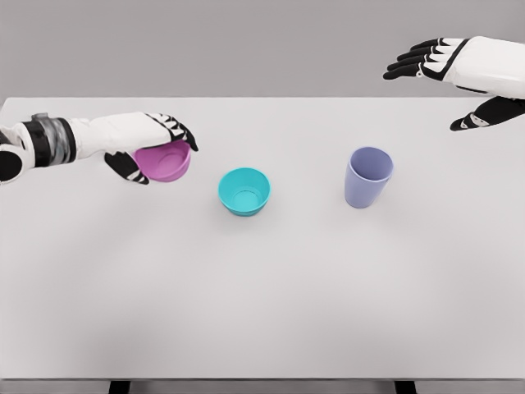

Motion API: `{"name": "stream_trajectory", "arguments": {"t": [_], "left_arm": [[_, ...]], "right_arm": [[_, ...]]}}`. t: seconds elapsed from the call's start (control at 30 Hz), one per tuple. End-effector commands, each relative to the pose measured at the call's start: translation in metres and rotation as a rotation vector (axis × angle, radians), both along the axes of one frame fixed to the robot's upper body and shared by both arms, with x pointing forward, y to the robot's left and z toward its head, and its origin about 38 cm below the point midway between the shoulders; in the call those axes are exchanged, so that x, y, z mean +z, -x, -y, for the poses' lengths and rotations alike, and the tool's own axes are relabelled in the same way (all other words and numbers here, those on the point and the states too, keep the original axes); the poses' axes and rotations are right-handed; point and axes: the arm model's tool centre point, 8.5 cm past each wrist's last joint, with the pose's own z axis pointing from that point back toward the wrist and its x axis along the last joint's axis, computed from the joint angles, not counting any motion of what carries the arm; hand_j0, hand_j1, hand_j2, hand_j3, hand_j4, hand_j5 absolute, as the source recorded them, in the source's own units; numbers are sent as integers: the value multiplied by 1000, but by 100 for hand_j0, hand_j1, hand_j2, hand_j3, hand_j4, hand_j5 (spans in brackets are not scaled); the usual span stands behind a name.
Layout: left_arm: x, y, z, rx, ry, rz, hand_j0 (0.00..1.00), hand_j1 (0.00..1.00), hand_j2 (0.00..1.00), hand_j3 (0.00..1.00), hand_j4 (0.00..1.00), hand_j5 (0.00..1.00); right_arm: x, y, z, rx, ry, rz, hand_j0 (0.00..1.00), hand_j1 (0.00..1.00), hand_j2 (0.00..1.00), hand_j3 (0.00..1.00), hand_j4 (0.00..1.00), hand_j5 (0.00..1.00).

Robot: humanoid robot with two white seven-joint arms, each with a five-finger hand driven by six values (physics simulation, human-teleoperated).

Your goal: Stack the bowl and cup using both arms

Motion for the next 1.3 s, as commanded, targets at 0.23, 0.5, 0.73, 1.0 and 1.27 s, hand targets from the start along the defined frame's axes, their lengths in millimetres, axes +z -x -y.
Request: {"name": "stream_trajectory", "arguments": {"t": [0.23,0.5,0.73,1.0,1.27], "left_arm": [[-3,-2,37,-68,-9,24,63,63,63,63,63,63],[-3,1,51,-109,-17,28,63,63,63,63,63,63],[3,6,67,-159,-17,49,63,63,63,63,63,63],[2,9,84,-216,-31,72,63,63,63,63,63,63],[-1,11,104,-250,-26,81,63,63,63,63,63,63]], "right_arm": [[0,-1,3,-9,-7,-5,100,100,100,100,100,100],[10,2,18,-48,4,15,100,100,100,100,100,100],[12,1,29,-117,143,101,100,100,100,100,100,100],[30,30,8,-35,232,170,100,100,100,100,100,100],[-42,-14,-47,63,226,22,100,100,100,100,100,100]]}}
